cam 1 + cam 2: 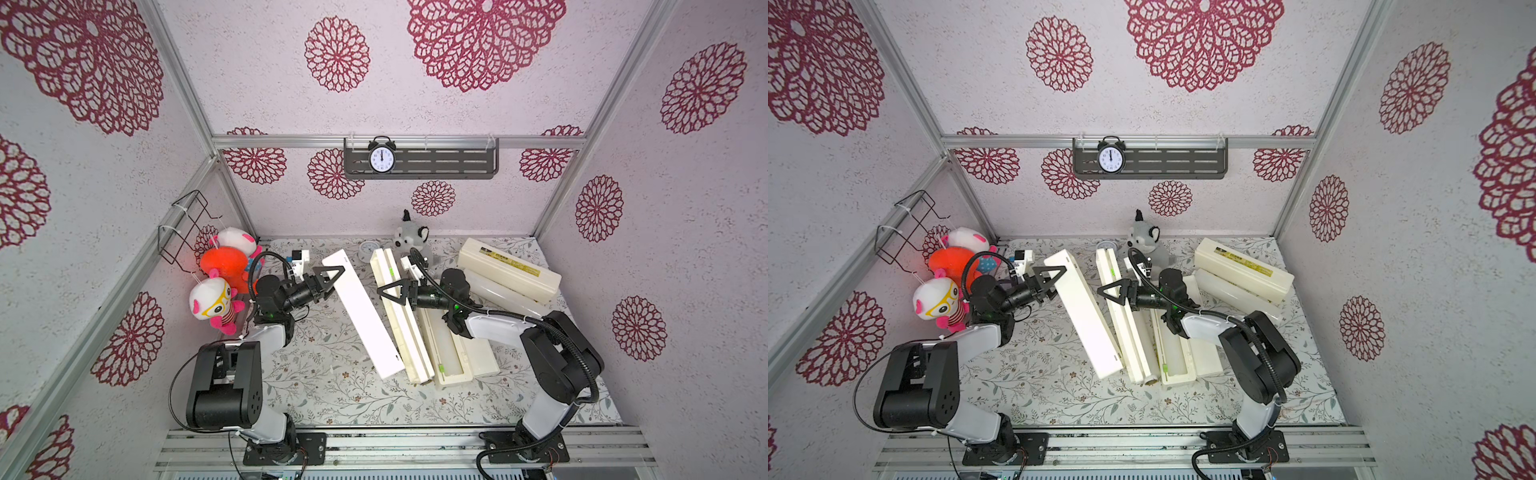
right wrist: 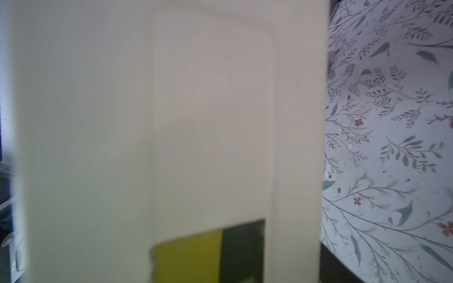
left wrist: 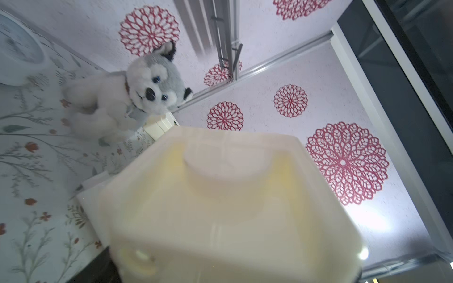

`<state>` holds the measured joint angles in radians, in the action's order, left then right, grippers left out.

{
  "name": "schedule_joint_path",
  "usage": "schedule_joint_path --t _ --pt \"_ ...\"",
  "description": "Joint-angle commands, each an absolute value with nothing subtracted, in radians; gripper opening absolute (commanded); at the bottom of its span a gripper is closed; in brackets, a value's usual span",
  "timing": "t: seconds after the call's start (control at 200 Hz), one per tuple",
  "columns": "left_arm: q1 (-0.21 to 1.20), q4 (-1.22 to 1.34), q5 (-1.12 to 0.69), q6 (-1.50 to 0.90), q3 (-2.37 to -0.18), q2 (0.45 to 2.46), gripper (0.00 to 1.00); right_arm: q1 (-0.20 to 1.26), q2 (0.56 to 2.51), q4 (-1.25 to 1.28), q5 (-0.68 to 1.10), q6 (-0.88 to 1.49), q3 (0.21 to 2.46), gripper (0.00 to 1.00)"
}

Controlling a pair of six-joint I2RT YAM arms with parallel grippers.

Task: Put plastic wrap rolls into dispensers
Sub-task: Open the lid of the plastic wrap cutting box, then place the lid at the center of the board.

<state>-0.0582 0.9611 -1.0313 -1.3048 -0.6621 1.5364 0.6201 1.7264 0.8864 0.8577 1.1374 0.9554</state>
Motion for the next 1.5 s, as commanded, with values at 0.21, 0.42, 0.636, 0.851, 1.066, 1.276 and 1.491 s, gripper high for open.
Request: schedule_joint_path --t 0.21,0.42,0.636,0.851,1.066,1.276,1.491 --pt "-0.070 0.830 -1.016 -1.231 -0.692 1.532 0.67 0.635 1.604 0.273 0.563 0.732 1.104 0.61" --pt "-0.120 0.233 -0.940 -0.927 -0.823 1.458 0.68 0.638 1.600 0.101 0.438 0.643 1.154 0.61" --pt "-0.230 -0.198 -0.841 -0.705 -1.000 1.419 0.68 0.663 1.630 -0.021 0.346 0.586 1.215 0.61" --pt "-0.364 -0.305 -0.764 -0.653 -1.069 1.367 0.70 0.729 1.754 -0.095 0.253 0.581 1.309 0.62" --pt "-0.410 -0.293 -0.789 -0.669 -1.075 1.378 0.70 0.775 1.906 -0.145 0.170 0.604 1.420 0.64" --pt "-0.416 -0.305 -0.782 -0.679 -1.089 1.391 0.70 0.785 2.028 -0.212 0.031 0.592 1.513 0.67" --pt "-0.416 -0.302 -0.793 -0.677 -1.068 1.387 0.71 0.784 2.074 -0.229 0.077 0.574 1.556 0.83"
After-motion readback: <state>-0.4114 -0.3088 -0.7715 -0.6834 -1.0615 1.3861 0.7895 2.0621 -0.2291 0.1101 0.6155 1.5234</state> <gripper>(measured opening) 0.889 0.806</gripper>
